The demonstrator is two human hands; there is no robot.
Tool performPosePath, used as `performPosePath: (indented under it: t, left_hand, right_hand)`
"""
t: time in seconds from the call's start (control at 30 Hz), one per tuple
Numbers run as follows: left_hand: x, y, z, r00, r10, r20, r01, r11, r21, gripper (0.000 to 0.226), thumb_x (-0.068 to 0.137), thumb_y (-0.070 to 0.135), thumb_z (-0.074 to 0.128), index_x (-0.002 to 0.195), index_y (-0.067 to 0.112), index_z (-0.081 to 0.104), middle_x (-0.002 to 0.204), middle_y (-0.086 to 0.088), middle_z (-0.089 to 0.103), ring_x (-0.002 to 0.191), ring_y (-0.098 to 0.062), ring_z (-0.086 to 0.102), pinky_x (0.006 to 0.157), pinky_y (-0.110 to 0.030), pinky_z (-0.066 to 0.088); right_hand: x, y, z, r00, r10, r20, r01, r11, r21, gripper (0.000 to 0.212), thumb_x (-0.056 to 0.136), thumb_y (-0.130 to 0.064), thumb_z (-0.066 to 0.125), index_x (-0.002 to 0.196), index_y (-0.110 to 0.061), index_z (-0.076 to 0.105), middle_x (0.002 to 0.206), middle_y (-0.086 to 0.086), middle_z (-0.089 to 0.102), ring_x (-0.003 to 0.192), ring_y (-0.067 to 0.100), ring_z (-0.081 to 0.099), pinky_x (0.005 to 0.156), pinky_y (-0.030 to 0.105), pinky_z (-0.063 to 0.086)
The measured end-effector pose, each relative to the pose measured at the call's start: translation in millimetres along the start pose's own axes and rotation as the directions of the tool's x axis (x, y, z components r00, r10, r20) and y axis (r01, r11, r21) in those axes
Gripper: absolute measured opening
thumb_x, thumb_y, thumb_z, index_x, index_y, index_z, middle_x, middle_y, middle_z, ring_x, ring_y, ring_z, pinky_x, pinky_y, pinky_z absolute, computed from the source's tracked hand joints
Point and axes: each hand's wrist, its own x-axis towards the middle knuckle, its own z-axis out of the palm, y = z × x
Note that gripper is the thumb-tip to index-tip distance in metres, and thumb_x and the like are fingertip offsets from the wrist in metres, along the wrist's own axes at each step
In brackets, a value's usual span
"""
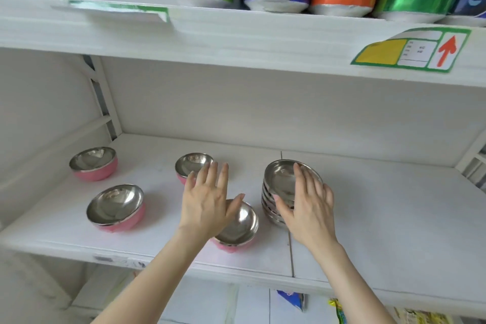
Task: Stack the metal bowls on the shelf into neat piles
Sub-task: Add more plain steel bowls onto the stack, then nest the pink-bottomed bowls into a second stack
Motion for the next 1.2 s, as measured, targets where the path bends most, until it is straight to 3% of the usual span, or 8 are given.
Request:
performPosePath:
  t: [0.27,0.63,0.87,1.07,1.2]
  left_hand:
    - [-43.5,-111.9,-20.9,0.999,0.029,0.018,-0.031,0.996,0.082,0.074,0.088,0.059,0.037,0.135,0.004,0.051,0.134,-0.020,0.058,0.123,-0.038,0.055,0.098,-0.054,0.046]
    - [-48.1,-239.4,-16.7,0.997,0.061,0.040,-0.066,0.989,0.129,0.070,0.084,0.056,0.038,0.127,0.005,0.060,0.128,-0.023,0.061,0.118,-0.039,0.058,0.094,-0.053,0.049]
    - [-30.8,-324.0,1.0,1.000,0.022,0.017,-0.024,0.991,0.129,0.073,0.088,0.060,0.034,0.132,0.006,0.056,0.131,-0.021,0.059,0.118,-0.040,0.057,0.091,-0.052,0.050]
    - [-15.5,-395.1,22.4,0.998,0.055,0.038,-0.059,0.992,0.109,0.071,0.087,0.058,0.030,0.127,0.005,0.057,0.123,-0.021,0.061,0.110,-0.040,0.059,0.085,-0.049,0.052]
    - [-3.8,-440.5,41.2,0.992,0.088,0.087,-0.096,0.990,0.100,0.068,0.082,0.053,0.038,0.125,0.005,0.057,0.120,-0.024,0.062,0.108,-0.041,0.061,0.085,-0.049,0.053]
  right_hand:
    - [-24.4,-92.7,0.2,0.999,-0.008,-0.044,0.009,0.999,0.036,0.080,0.084,-0.060,0.039,0.144,-0.007,0.034,0.145,0.011,0.048,0.137,0.026,0.038,0.112,0.045,0.024]
    - [-7.4,-209.8,44.3,0.999,-0.008,0.032,0.006,0.997,0.080,0.083,0.084,-0.064,0.031,0.147,-0.010,0.030,0.149,0.009,0.042,0.139,0.024,0.036,0.113,0.047,0.027]
    - [28.2,-275.9,79.5,0.998,-0.055,0.044,0.048,0.989,0.140,0.084,0.084,-0.066,0.031,0.146,-0.009,0.032,0.150,0.010,0.040,0.140,0.028,0.034,0.113,0.045,0.030]
    - [54.5,-347.4,106.5,0.991,-0.036,0.129,0.007,0.976,0.219,0.087,0.082,-0.066,0.024,0.150,-0.013,0.018,0.156,0.008,0.028,0.145,0.024,0.023,0.117,0.039,0.021]
    - [71.7,-392.7,132.9,0.982,0.006,0.190,-0.056,0.964,0.259,0.079,0.090,-0.059,0.038,0.150,-0.013,0.017,0.157,0.008,0.026,0.144,0.024,0.023,0.116,0.040,0.021]
